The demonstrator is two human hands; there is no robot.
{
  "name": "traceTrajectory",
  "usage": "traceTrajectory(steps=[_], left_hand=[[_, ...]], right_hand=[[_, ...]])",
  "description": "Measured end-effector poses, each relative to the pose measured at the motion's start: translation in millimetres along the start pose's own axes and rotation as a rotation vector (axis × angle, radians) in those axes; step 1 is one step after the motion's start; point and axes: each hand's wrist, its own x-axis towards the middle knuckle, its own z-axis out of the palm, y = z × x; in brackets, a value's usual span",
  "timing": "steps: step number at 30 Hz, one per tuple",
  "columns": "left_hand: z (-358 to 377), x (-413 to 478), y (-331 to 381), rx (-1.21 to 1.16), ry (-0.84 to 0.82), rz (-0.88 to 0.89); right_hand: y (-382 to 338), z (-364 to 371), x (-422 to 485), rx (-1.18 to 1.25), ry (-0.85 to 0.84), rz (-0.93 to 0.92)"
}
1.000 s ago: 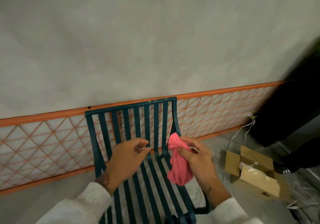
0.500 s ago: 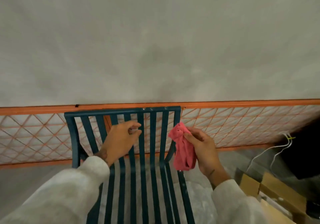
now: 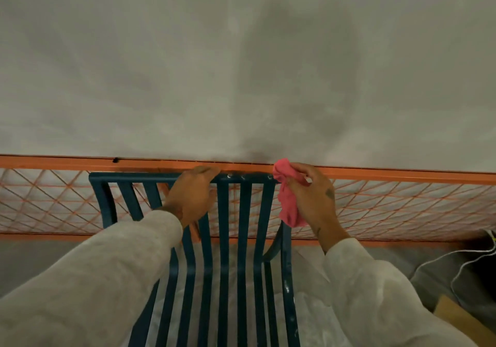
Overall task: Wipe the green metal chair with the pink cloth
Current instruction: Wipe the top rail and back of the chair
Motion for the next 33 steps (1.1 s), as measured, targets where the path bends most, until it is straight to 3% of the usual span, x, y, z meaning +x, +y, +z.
traceTrajectory(steps=[3, 12, 17, 21, 25, 29, 33], left_hand=[[12, 9, -10, 0.149, -0.062, 0.013], [33, 10, -35, 0.087, -0.116, 0.012], [32, 12, -34, 0.06, -0.121, 0.01], [30, 13, -36, 0.052, -0.129, 0.026], [32, 11, -40, 0.037, -0.14, 0.038], [28, 11, -40, 0.05, -0.129, 0.039], [23, 13, -37, 0.069, -0.141, 0.029]], right_hand=[[10, 14, 12, -0.057, 0.0, -0.051], [51, 81, 22, -0.258, 0.046, -0.06], [25, 118, 3, -0.25, -0.102, -0.23], [19, 90, 7, -0.203, -0.18, -0.161], [29, 61, 15, -0.201, -0.027, -0.103], [24, 85, 17, -0.23, -0.029, -0.076], [18, 131, 11, -0.273, -0.119, -0.184]])
